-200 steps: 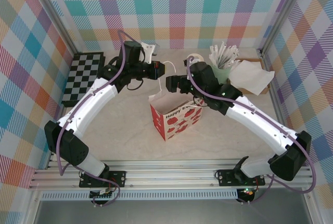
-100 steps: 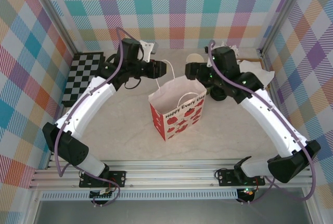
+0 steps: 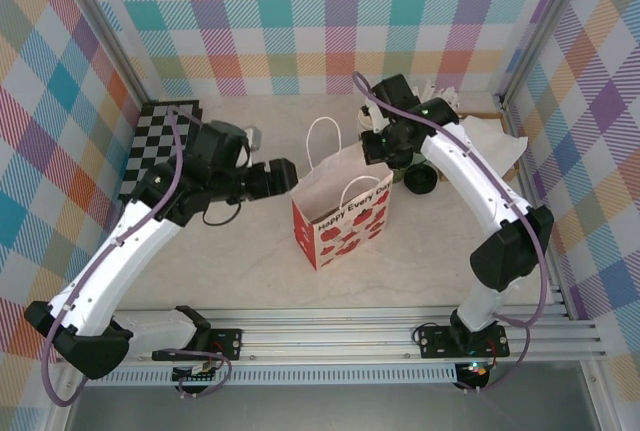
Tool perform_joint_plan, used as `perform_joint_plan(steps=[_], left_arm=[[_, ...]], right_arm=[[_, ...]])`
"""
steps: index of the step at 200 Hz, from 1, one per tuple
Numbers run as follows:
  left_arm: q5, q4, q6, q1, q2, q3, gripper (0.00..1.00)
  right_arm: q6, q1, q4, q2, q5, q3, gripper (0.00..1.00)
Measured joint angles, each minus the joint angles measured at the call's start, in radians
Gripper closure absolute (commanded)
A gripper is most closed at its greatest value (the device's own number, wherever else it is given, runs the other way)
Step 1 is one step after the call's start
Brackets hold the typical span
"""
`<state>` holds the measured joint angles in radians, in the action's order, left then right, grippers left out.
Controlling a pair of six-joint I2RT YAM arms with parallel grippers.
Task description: Pack the takeout coffee
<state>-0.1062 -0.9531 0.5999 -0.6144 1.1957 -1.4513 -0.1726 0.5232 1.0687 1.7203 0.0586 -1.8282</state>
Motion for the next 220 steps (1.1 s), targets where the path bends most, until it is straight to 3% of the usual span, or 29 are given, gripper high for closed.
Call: perform_joint_plan(steps=[39, 76, 95, 116, 129, 156, 172, 191, 209, 220], left_arm=[[-0.031, -0.003, 0.053, -0.006, -0.006, 0.029, 0.13], [-0.069, 0.016, 0.069, -0.006, 0.000, 0.045, 0.19], [-0.068, 0.014, 0.069, -0.006, 0.025, 0.056, 0.24], [-0.060, 0.015, 0.071, -0.006, 0.067, 0.056, 0.33], [-0.050, 0.017, 0.073, -0.006, 0.088, 0.057, 0.43], [-0.029, 0.017, 0.056, -0.006, 0.111, 0.058, 0.68], [-0.013, 0.013, 0.045, -0.006, 0.119, 0.056, 0.79], [0.005, 0.008, 0.021, -0.006, 0.128, 0.052, 0.90], [0.016, 0.005, 0.008, -0.006, 0.132, 0.048, 0.94], [0.022, 0.005, 0.003, -0.006, 0.133, 0.046, 0.94]], right_arm=[[-0.103, 0.010, 0.010, -0.085, 0.014, 0.016, 1.00], [-0.234, 0.018, 0.002, -0.153, 0.026, 0.084, 1.00], [-0.295, 0.021, -0.010, -0.164, 0.002, 0.148, 0.92], [-0.351, 0.022, -0.038, -0.168, -0.048, 0.206, 0.71], [-0.383, 0.022, -0.055, -0.184, -0.076, 0.243, 0.55], [-0.352, 0.022, -0.058, -0.250, -0.067, 0.262, 0.32], [-0.262, 0.022, -0.050, -0.288, -0.057, 0.235, 0.01], [-0.099, 0.020, -0.053, -0.301, -0.039, 0.192, 0.00], [0.071, 0.019, -0.058, -0.285, -0.050, 0.175, 0.02], [0.171, 0.015, -0.058, -0.260, -0.077, 0.164, 0.15]])
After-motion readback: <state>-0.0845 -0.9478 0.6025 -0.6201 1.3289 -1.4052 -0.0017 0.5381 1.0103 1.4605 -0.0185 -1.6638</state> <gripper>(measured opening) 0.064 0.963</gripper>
